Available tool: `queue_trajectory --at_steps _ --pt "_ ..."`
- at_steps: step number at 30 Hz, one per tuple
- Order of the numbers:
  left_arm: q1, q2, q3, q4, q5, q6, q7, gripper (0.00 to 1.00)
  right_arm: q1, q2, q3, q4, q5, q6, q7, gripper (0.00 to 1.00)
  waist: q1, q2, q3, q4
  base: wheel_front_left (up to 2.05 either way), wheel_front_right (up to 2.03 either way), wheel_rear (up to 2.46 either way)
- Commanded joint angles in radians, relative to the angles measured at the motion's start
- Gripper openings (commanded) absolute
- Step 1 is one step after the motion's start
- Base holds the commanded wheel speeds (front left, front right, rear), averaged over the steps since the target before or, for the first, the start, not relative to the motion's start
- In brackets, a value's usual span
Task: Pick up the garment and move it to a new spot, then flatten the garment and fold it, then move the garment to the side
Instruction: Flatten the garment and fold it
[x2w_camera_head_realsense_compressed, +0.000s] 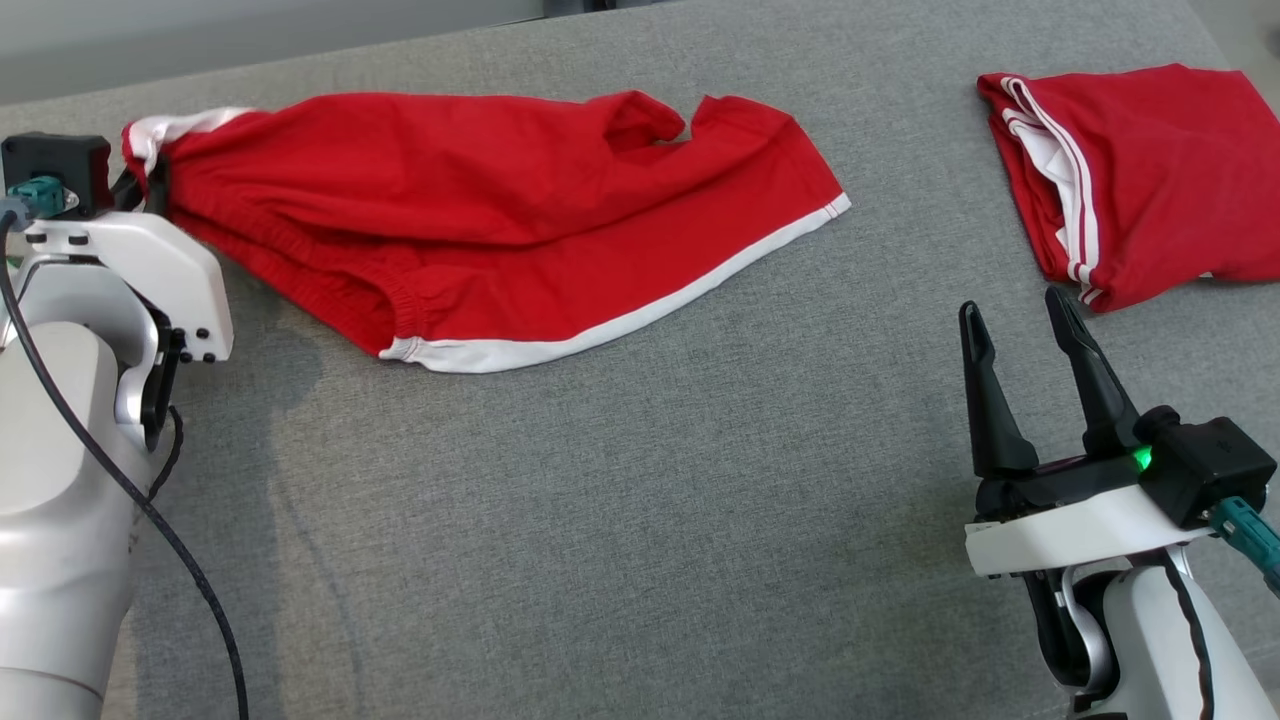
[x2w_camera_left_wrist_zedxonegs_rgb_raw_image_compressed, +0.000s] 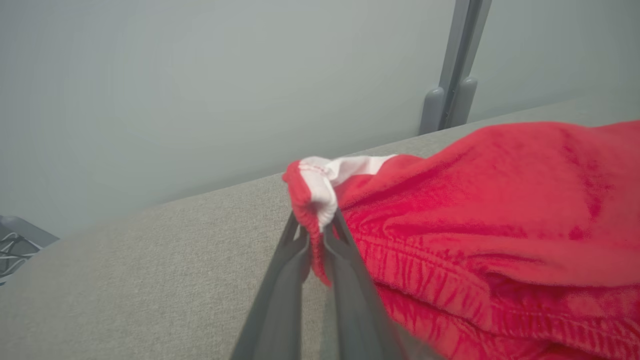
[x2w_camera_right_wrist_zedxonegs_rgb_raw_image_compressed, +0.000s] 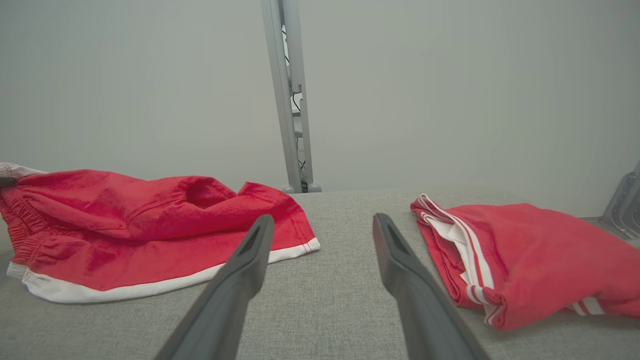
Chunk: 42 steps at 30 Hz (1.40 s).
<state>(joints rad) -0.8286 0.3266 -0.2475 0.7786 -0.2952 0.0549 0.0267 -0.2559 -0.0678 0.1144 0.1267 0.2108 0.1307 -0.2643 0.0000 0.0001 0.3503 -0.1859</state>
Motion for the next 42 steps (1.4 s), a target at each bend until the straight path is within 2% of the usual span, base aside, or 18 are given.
queue_trajectory --at_steps 1,2,3,11,18,24,30,34,39,42 --pt "-0.016 0.014 -0.009 0.030 0.013 0.004 0.013 0.00 -0.006 0.001 0.004 0.005 0.006 0.000 0.000 1.00 0.0000 -0.0001 0.001 -0.006 0.00 0.00 0.00" --pt "-0.022 0.012 -0.008 0.041 0.009 0.006 0.014 0.75 -0.009 0.003 0.005 0.006 0.006 0.000 0.000 1.00 0.0000 -0.0001 0.001 -0.007 0.00 0.00 0.00" --pt "-0.028 0.012 -0.007 0.051 0.007 0.007 0.004 1.00 -0.011 0.004 0.004 0.007 0.006 0.000 0.000 1.00 0.0000 -0.0001 0.001 -0.007 0.00 0.00 0.00" --pt "0.009 -0.043 0.044 0.053 -0.056 0.030 -0.157 1.00 -0.009 -0.002 -0.021 0.000 -0.008 0.000 0.000 1.00 0.0000 -0.0001 -0.045 0.042 0.00 0.00 0.00" --pt "0.116 -0.103 0.096 -0.073 -0.119 0.025 -0.274 1.00 0.007 -0.032 -0.049 -0.030 -0.012 0.000 0.000 1.00 0.0000 -0.0001 -0.102 0.105 0.00 0.00 0.00" --pt "0.264 -0.160 0.119 -0.262 -0.112 0.015 -0.290 1.00 0.028 -0.047 -0.066 -0.044 -0.013 0.000 0.000 1.00 0.0000 -0.0001 -0.138 0.145 0.00 0.00 0.00" --pt "0.487 -0.231 0.160 -0.479 -0.062 0.014 -0.291 1.00 0.054 -0.055 -0.078 -0.054 -0.011 0.000 0.000 1.00 0.0000 -0.0001 -0.165 0.174 0.00 0.00 0.00" --pt "0.588 -0.260 0.157 -0.553 -0.024 0.004 -0.291 1.00 0.068 -0.051 -0.080 -0.050 -0.010 0.000 0.000 1.00 0.0000 -0.0001 -0.173 0.183 0.00 0.00 0.00" --pt "0.663 -0.270 0.137 -0.601 -0.006 -0.032 -0.291 1.00 0.071 -0.046 -0.071 -0.040 -0.003 0.000 0.000 1.00 0.0000 -0.0001 -0.173 0.183 0.00 0.00 0.00" --pt "0.681 -0.273 0.143 -0.613 -0.009 -0.034 -0.291 1.00 0.066 -0.042 -0.069 -0.035 -0.002 0.000 0.000 1.00 0.0000 -0.0001 -0.169 0.180 0.00 0.00 0.00"
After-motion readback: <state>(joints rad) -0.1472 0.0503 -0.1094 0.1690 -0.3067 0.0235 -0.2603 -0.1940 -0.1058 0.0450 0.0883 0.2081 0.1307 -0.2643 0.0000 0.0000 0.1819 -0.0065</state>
